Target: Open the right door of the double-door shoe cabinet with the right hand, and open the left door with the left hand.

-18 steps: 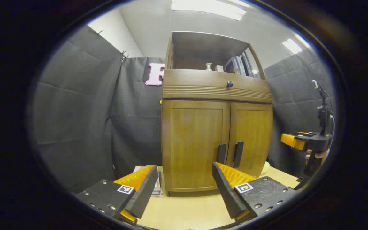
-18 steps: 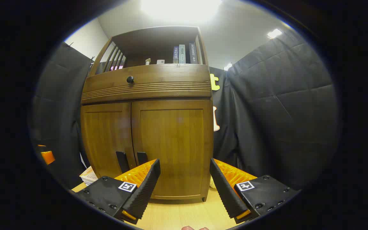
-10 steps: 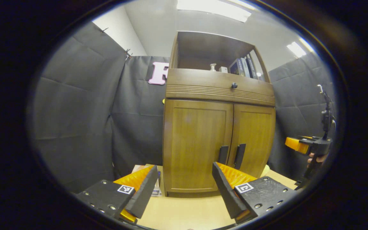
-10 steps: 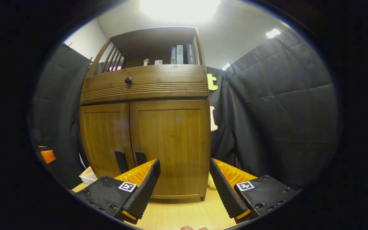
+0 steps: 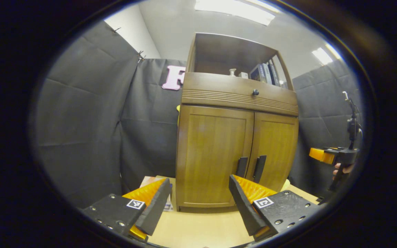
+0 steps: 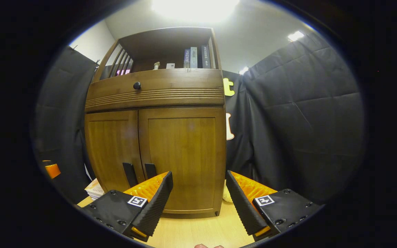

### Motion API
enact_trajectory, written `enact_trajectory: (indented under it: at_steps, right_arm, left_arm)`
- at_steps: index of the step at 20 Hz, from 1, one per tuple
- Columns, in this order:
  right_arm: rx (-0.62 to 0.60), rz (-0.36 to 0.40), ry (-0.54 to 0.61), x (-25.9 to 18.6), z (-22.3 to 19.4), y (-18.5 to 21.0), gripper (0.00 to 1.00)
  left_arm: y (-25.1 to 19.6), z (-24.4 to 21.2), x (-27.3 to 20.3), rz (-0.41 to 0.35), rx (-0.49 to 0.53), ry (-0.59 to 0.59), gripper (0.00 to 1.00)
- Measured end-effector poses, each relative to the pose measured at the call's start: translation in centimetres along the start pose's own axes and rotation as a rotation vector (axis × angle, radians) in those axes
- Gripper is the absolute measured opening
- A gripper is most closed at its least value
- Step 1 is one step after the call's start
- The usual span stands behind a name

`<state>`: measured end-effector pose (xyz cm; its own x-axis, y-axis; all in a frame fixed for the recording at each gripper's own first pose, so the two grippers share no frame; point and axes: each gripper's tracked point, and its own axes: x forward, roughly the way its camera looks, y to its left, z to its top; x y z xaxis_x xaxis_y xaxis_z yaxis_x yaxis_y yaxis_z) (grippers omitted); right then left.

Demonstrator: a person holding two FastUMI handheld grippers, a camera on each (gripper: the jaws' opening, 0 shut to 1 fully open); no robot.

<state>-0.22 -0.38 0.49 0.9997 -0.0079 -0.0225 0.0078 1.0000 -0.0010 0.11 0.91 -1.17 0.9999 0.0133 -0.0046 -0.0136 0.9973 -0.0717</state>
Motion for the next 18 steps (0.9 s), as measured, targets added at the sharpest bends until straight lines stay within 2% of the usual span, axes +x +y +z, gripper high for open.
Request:
enact_trajectory:
  at_steps: [6, 7, 8, 12, 18]
  right_arm:
    - [0.012, 0.046, -0.002, 2.1, 0.3, 1.2, 0.97]
    - [0.023, 0.058, 0.001, 2.7, 0.5, 1.7, 0.92]
    - [0.035, 0.070, 0.003, 3.4, 0.5, 2.3, 0.97]
    - [0.044, 0.110, -0.008, 5.4, 1.0, 4.6, 0.97]
    - [0.052, 0.178, 0.033, 8.7, 0.0, 8.6, 0.97]
  left_arm:
    - [0.3, -0.9, -0.6, 0.059, -0.029, 0.014, 0.98]
    - [0.4, -1.1, -0.9, 0.067, -0.027, 0.021, 0.98]
    - [0.5, -1.2, -1.1, 0.072, -0.022, 0.024, 0.99]
    - [0.5, -2.0, -1.7, 0.089, 0.019, 0.046, 0.99]
    - [0.2, -2.6, -2.0, 0.108, 0.016, 0.064, 0.96]
